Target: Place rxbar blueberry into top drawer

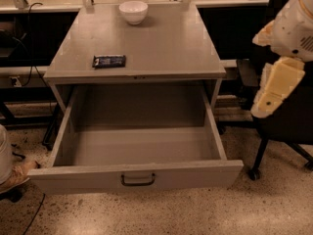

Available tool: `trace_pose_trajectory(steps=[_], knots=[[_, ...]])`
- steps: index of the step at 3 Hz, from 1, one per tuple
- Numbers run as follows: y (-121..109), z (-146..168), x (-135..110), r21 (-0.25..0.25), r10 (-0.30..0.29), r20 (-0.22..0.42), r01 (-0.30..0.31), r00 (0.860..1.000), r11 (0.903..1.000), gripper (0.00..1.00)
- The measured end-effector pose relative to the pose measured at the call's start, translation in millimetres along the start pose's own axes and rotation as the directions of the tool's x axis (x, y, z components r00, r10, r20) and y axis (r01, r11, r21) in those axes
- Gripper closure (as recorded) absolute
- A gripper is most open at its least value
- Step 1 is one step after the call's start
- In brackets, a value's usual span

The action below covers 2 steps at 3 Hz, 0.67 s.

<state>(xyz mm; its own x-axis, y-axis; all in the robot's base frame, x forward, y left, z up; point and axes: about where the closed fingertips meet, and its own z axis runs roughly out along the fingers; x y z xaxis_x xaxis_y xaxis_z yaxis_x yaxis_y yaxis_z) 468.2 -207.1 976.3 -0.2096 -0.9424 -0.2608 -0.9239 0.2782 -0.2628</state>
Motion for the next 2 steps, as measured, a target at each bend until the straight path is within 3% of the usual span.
trace_pose_trajectory(steps=[1, 2], knots=[[-41.4, 21.7, -32.9, 0.002, 0.033, 0.125, -0.033, 0.992, 0.9994, 0.00], [-76.6, 42.3, -65.1, 0.011, 0.128, 0.271, -0.136, 0.954, 0.9907, 0.00]])
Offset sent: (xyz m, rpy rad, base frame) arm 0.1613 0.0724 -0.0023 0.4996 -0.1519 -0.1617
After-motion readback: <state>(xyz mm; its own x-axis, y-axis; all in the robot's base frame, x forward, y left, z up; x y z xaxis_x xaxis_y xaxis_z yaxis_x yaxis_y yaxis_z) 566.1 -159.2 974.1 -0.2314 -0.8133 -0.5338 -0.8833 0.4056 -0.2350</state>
